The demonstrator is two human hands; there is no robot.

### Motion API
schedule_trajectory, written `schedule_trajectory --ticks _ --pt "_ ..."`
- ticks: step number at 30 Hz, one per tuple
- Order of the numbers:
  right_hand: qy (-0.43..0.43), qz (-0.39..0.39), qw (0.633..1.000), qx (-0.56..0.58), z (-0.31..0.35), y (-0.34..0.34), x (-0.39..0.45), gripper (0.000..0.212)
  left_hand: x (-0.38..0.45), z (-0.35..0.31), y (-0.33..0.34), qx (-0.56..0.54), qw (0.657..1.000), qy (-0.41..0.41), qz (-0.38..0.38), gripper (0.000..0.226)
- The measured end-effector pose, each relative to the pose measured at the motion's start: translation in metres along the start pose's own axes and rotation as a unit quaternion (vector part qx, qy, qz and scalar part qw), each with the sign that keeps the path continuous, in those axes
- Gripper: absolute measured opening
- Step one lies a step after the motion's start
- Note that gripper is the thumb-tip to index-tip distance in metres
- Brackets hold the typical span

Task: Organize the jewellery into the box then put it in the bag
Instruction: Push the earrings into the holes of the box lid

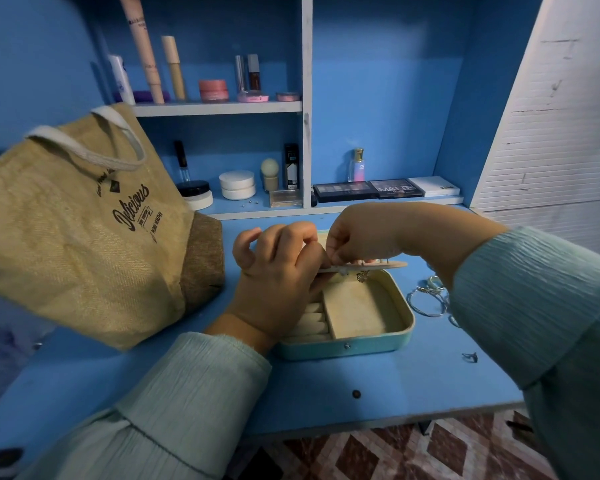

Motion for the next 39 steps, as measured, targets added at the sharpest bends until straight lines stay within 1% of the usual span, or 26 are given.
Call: schedule_trajectory --ticks 4,7,10,11,15,16,20,23,25,26,29,31,34,35,38,39 --pt "-0.004 -0.01 1.0 0.021 -0.003 -0.001 -0.001 0.017 0.001 0.002 0.001 -0.005 1.0 -0.013 -0.001 0.043" --pt "-0.009 -0.016 1.0 0.011 -0.003 0.0 0.0 0.016 0.0 0.002 0.002 -0.009 1.0 -0.011 0.001 0.037" --pt "-0.009 -0.017 1.0 0.004 -0.001 0.001 0.0 0.015 0.0 0.002 0.002 -0.005 1.0 -0.016 0.011 0.044" --pt "-0.007 -0.015 1.0 0.007 -0.001 0.001 0.0 0.015 0.001 0.002 0.002 -0.006 1.0 -0.019 0.015 0.043" --pt "-0.006 -0.018 0.999 0.027 -0.005 -0.002 -0.002 0.018 0.001 0.003 0.003 -0.007 0.999 -0.029 0.019 0.02" --pt "-0.006 -0.027 0.999 0.041 -0.007 -0.004 -0.004 0.018 0.001 0.004 0.004 -0.009 0.999 -0.035 0.02 0.017" --pt "-0.018 -0.078 0.99 0.117 -0.018 -0.013 -0.014 0.01 0.001 0.008 0.008 -0.054 0.996 -0.063 0.023 0.019" --pt "-0.031 -0.124 0.984 0.126 -0.028 -0.021 -0.026 0.009 0.0 0.011 0.011 -0.058 0.995 -0.078 0.037 0.022" --pt "-0.041 -0.133 0.982 0.131 -0.035 -0.024 -0.036 0.008 0.002 0.012 0.012 -0.061 0.994 -0.075 0.049 0.023" --pt "-0.042 -0.133 0.981 0.133 -0.039 -0.024 -0.041 0.01 0.003 0.012 0.012 -0.067 0.994 -0.074 0.055 0.023" --pt "-0.028 -0.13 0.986 0.1 -0.048 -0.021 -0.051 0.023 0.005 0.012 0.009 -0.076 0.992 -0.074 0.07 0.02" --pt "-0.031 -0.142 0.987 0.066 -0.049 -0.017 -0.054 0.021 0.004 0.012 0.007 -0.081 0.991 -0.067 0.081 0.021" --pt "-0.025 -0.18 0.982 0.044 -0.051 -0.014 -0.057 0.02 0.002 0.012 0.006 -0.076 0.988 -0.058 0.12 0.046" --pt "-0.021 -0.188 0.981 0.042 -0.052 -0.013 -0.058 0.021 0.001 0.011 0.005 -0.078 0.986 -0.058 0.132 0.045" --pt "-0.016 -0.199 0.979 0.037 -0.051 -0.008 -0.06 0.018 0.002 0.009 -0.004 -0.098 0.979 -0.062 0.166 0.029" --pt "-0.016 -0.2 0.979 0.033 -0.051 -0.006 -0.062 0.017 0.003 0.008 -0.007 -0.102 0.977 -0.064 0.174 0.031"
Point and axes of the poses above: each hand's wrist, its own x-axis towards the middle knuckle, its own y-axis out of the palm, z = x × y, the point moved 6 cm from there along x, towards the middle knuckle, and after that the axes turned 7 degrees about y, right-handed, at the moved point
